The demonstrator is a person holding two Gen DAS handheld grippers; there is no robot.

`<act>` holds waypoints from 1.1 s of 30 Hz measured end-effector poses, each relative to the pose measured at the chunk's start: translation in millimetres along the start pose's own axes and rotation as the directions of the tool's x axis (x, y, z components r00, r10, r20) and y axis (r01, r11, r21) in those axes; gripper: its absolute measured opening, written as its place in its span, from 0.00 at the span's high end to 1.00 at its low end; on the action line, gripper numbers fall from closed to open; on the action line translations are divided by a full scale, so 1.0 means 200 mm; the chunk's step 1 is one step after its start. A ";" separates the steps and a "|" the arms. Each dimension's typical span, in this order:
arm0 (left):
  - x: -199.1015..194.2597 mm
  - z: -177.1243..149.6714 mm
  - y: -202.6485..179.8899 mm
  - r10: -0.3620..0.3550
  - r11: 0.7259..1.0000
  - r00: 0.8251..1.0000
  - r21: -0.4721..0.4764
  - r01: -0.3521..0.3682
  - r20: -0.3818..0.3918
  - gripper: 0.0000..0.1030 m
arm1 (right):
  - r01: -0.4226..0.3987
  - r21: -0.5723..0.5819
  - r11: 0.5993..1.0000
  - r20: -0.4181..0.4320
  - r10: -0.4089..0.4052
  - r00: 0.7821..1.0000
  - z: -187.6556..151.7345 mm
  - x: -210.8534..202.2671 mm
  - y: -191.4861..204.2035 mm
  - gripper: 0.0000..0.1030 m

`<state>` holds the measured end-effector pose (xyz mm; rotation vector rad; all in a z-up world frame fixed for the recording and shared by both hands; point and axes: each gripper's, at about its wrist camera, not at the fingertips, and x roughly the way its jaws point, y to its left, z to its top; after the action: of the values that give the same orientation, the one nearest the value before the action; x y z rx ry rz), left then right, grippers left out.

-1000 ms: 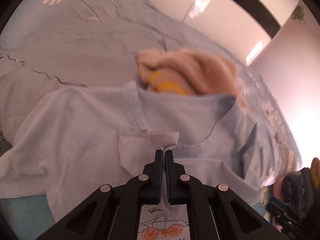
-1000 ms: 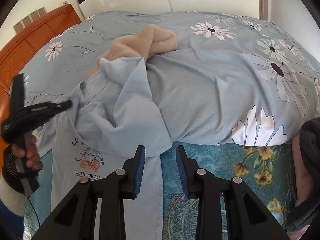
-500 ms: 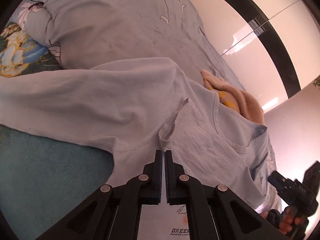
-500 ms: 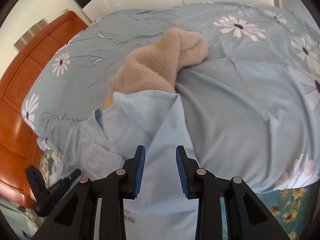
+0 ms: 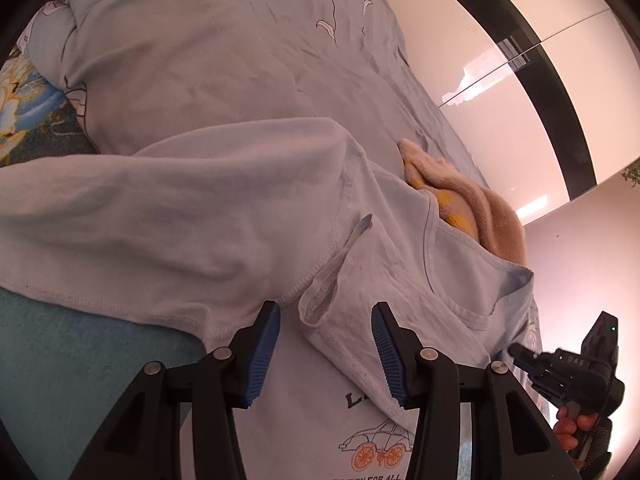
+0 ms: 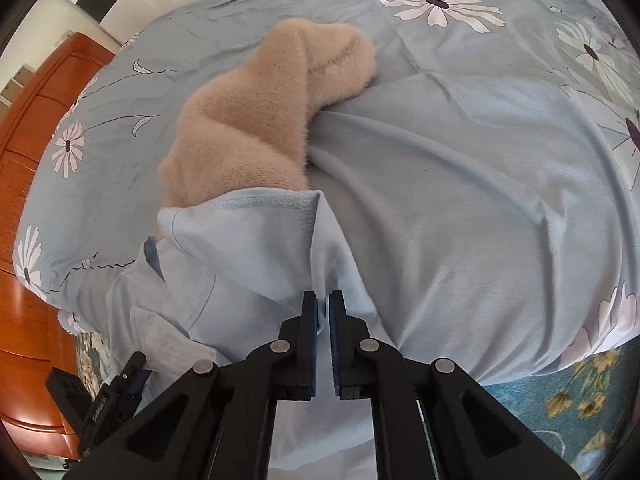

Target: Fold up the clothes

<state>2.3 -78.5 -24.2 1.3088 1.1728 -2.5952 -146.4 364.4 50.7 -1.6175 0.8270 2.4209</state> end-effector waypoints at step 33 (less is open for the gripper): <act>-0.09 0.15 0.13 0.031 0.994 0.995 0.101 -0.041 0.100 0.64 | 0.061 -0.007 0.998 0.070 -0.060 0.996 0.12 -0.10 -0.20 0.98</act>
<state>2.3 -120.8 -16.1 1.1905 1.0047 -2.6922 -141.9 413.7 59.5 -1.5288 0.7456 2.4276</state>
